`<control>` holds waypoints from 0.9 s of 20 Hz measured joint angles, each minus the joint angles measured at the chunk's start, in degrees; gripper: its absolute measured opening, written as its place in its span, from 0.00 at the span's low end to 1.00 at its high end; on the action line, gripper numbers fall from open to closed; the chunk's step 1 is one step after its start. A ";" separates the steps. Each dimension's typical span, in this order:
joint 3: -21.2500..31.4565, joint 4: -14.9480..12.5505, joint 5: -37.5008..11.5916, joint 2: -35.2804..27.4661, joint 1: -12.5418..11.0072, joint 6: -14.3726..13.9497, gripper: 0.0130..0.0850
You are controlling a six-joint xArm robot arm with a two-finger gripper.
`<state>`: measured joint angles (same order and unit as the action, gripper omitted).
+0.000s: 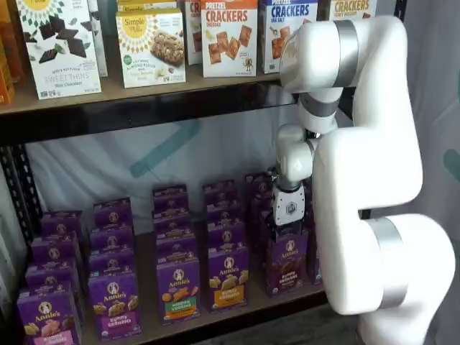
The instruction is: Pick up the purple box with a brown patch in the center, on the bottom shelf, the fifth box from the left
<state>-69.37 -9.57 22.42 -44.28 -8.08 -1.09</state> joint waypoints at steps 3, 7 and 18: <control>-1.18 -0.22 -0.04 -0.74 -0.30 0.09 1.00; -2.70 -0.33 0.07 -1.55 -0.72 0.42 1.00; -7.81 -0.11 2.42 -3.81 -1.19 1.22 1.00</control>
<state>-77.17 -9.68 24.83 -48.09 -9.27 0.13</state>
